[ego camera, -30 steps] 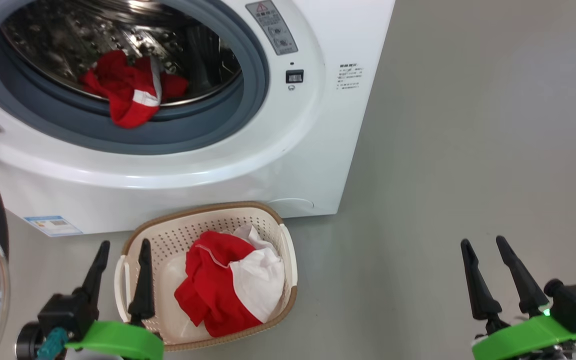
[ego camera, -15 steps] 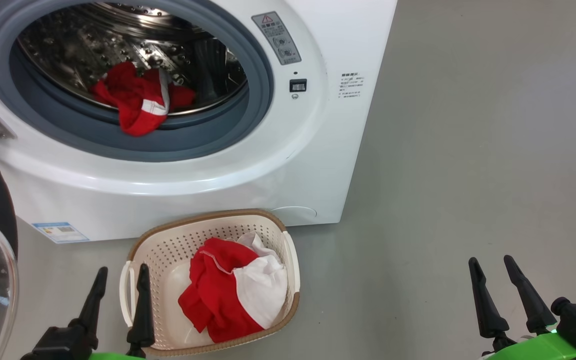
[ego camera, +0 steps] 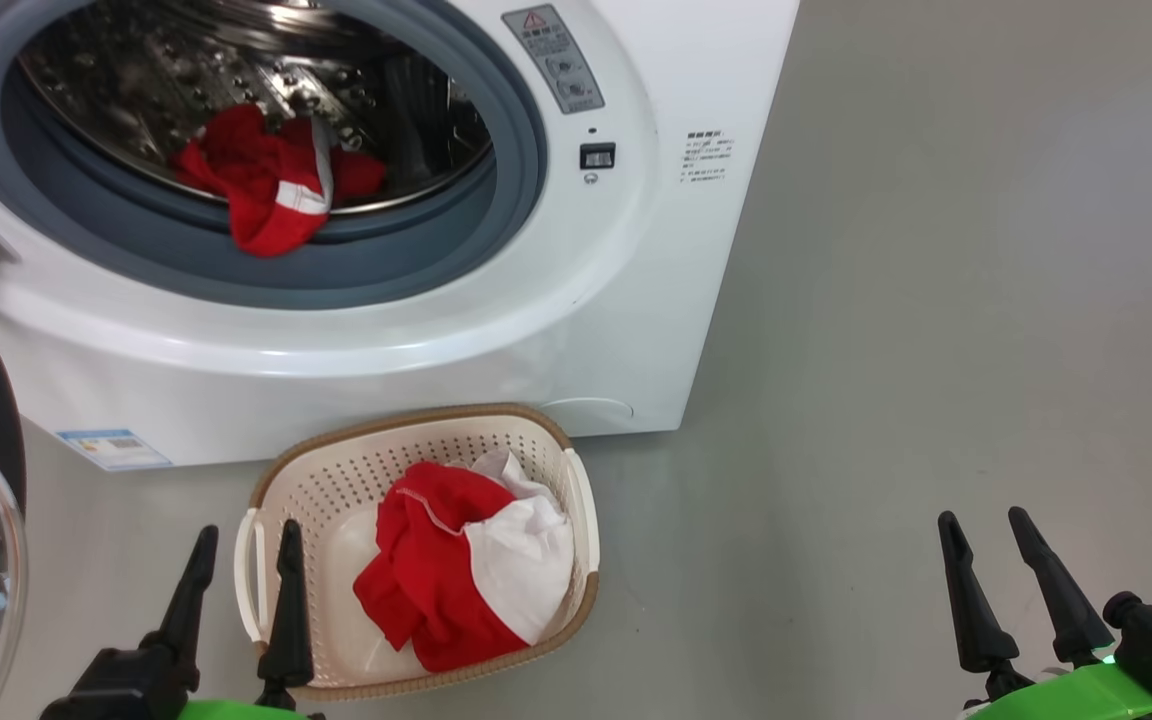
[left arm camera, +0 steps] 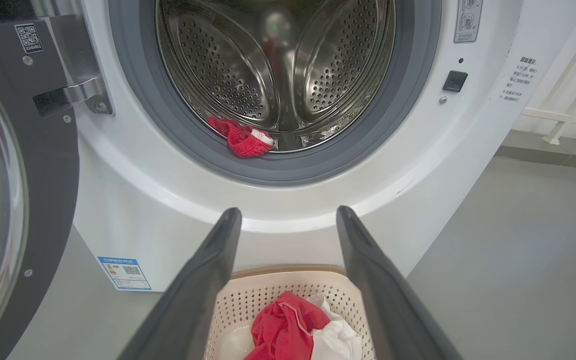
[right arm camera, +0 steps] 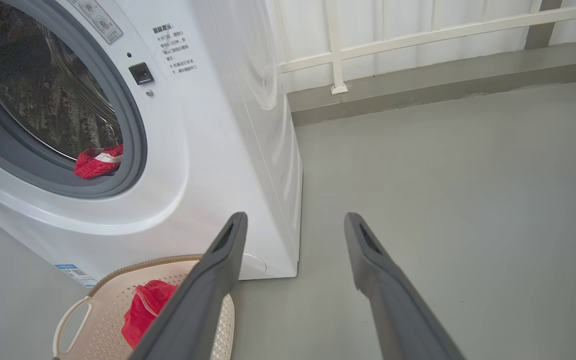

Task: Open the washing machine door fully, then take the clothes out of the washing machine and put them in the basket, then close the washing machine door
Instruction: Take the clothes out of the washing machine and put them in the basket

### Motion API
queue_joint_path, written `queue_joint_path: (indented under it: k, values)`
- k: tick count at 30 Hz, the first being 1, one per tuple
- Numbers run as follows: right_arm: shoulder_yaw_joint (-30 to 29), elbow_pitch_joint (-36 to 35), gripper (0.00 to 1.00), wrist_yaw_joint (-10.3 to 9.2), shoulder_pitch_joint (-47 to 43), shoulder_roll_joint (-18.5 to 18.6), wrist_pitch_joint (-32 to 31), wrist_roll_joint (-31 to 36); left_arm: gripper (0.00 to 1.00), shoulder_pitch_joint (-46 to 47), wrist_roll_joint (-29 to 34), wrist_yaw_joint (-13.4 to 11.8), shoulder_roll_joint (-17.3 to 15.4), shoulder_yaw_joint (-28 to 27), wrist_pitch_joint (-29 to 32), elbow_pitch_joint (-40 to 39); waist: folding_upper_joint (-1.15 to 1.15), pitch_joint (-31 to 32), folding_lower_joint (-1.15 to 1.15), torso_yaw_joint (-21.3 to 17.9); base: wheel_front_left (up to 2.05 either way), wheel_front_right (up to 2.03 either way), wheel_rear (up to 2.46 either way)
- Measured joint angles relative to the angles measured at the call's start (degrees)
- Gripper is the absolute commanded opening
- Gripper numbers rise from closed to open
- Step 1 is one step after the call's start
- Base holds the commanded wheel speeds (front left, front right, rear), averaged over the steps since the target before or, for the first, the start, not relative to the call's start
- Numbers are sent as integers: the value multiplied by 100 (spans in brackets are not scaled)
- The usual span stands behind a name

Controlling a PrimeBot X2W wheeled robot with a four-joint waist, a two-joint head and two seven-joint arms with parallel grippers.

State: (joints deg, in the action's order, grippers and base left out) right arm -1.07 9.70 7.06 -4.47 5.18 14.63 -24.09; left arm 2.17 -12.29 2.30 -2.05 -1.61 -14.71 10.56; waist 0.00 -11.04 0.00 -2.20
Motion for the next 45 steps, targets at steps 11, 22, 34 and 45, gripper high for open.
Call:
queue_joint_path:
  k: [11,22,34,45]
  values:
    - [5,-86,100,0,420,-13,0,-1,100,937,158,-34,1,158,0,343,0,-471,0,34,0,0,0]
    - [157,-159,100,0,1159,-27,0,-51,100,3249,679,-126,12,109,0,1462,0,-1381,0,-8,0,0,0]
    - [255,-202,100,0,1677,-165,1,-101,100,5697,1154,-385,-405,104,-1,3538,0,-2365,0,-330,0,0,0]
    - [391,-193,100,0,1884,-200,1,-110,100,7138,1484,-747,-742,311,53,5420,0,-2670,0,-651,0,0,0]
